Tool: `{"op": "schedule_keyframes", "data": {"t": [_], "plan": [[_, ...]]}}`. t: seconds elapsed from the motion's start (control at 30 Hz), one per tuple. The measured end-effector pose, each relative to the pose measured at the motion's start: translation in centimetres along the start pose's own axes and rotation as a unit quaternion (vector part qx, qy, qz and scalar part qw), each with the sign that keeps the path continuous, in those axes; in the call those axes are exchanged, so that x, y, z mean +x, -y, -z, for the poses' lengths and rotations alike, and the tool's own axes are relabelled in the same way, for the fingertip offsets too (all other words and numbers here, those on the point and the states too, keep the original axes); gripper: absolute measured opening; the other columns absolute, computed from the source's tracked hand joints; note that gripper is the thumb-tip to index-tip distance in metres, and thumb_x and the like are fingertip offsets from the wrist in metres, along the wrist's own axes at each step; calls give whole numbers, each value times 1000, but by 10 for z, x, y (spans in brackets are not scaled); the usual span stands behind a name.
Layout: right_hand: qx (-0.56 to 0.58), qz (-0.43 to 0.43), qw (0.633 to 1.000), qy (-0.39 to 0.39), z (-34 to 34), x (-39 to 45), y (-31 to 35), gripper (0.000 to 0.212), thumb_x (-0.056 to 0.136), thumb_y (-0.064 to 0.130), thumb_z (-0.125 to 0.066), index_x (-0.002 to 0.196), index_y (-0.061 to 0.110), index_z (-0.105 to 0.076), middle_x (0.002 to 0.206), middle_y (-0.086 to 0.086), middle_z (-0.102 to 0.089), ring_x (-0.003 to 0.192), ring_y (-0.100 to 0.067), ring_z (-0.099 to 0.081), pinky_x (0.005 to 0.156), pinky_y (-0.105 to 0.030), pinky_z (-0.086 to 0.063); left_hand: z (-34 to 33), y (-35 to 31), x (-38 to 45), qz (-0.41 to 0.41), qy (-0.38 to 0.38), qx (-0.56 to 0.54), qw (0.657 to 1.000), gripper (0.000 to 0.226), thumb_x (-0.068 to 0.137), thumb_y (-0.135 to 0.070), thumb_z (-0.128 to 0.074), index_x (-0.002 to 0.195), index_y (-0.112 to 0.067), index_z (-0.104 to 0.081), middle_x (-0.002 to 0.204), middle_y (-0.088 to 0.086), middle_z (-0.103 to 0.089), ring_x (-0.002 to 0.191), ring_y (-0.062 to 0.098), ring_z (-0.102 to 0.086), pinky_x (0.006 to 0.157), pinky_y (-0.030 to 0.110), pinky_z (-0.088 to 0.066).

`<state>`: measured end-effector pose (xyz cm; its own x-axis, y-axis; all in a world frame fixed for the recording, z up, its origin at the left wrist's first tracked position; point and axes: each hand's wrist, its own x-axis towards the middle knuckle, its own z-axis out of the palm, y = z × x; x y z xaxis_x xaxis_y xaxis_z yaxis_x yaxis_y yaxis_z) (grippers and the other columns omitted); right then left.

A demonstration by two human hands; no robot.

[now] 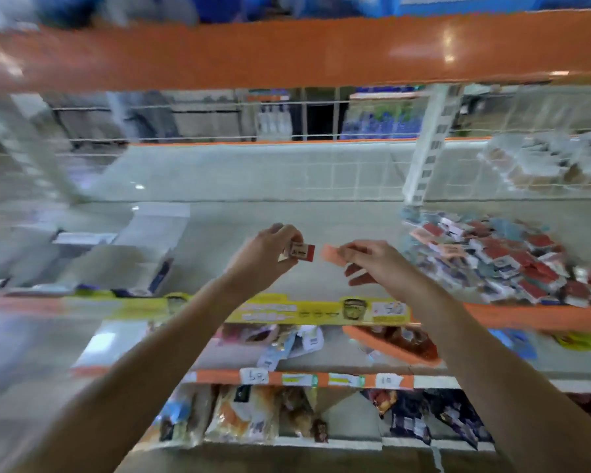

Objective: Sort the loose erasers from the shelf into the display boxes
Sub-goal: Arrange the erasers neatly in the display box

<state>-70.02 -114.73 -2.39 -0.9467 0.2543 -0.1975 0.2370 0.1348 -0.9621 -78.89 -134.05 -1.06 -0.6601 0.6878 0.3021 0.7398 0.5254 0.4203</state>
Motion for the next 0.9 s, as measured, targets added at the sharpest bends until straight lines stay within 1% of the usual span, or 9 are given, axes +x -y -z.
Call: {"op": "schedule_keyframes", "data": {"t": [0.1, 0.17, 0.23, 0.3, 0.47, 0.63, 0.73, 0.8, 0.9], "plan": [[-26, 23, 998, 44, -59, 7, 17, 11, 94, 14, -54, 90, 10, -64, 75, -4, -58, 65, -14, -57, 52, -20, -53, 36, 35, -39, 46, -12, 17, 999, 27, 78, -11, -69, 104, -13, -61, 94, -3, -55, 72, 12, -46, 67, 24, -37], [-41, 39, 996, 70, -100, 8, 29, 14, 94, 13, -53, 84, 13, -63, 72, -4, -57, 63, -13, -57, 51, -20, -52, 60, 61, -66, 56, -22, 20, 998, 27, 77, -11, -70, 102, -13, -62, 95, 0, -57, 73, 17, -52, 69, 27, -43], [-51, 52, 993, 94, -143, 8, 42, 17, 95, 13, -52, 82, 14, -63, 70, -3, -56, 62, -13, -55, 50, -19, -50, 85, 87, -93, 72, -31, 31, 996, 27, 76, -11, -71, 102, -12, -63, 96, 4, -58, 74, 17, -51, 69, 27, -39], [-59, 60, 990, 110, -184, 8, 54, 16, 95, 13, -52, 84, 13, -63, 71, -4, -56, 63, -13, -55, 50, -17, -50, 109, 112, -118, 92, -34, 47, 994, 28, 77, -14, -71, 104, -14, -62, 97, 3, -59, 77, 18, -54, 68, 27, -38], [-113, 86, 982, 121, -278, 16, 86, 13, 95, 14, -52, 93, 9, -64, 71, -5, -57, 61, -12, -55, 49, -15, -48, 163, 176, -170, 108, -49, 68, 991, 29, 75, -17, -72, 102, -16, -62, 98, 1, -61, 83, 24, -60, 71, 36, -49], [-157, 117, 970, 142, -343, 34, 112, 18, 95, 11, -50, 100, 1, -64, 75, -9, -58, 61, -13, -54, 49, -16, -46, 204, 235, -200, 119, -86, 76, 986, 28, 74, -18, -74, 100, -18, -64, 90, -9, -56, 78, 19, -62, 65, 30, -48], [-185, 131, 962, 154, -368, 55, 125, 13, 94, 15, -53, 96, 12, -66, 77, -4, -62, 64, -11, -58, 57, -21, -49, 219, 267, -205, 141, -86, 106, 981, 32, 75, -21, -75, 105, -16, -65, 98, -3, -63, 79, 18, -61, 62, 24, -40], [-199, 143, 955, 165, -383, 73, 133, 10, 94, 16, -54, 94, 17, -64, 78, -2, -63, 66, -12, -59, 57, -22, -48, 225, 289, -204, 148, -78, 114, 979, 34, 76, -24, -75, 108, -18, -64, 100, 0, -64, 78, 17, -59, 64, 25, -42], [-230, 167, 941, 186, -404, 105, 145, 10, 94, 15, -54, 94, 17, -64, 79, -2, -63, 67, -10, -59, 56, -20, -46, 233, 321, -197, 157, -74, 105, 979, 32, 77, -24, -74, 107, -21, -65, 98, -4, -62, 75, 10, -54, 64, 26, -44]]}}
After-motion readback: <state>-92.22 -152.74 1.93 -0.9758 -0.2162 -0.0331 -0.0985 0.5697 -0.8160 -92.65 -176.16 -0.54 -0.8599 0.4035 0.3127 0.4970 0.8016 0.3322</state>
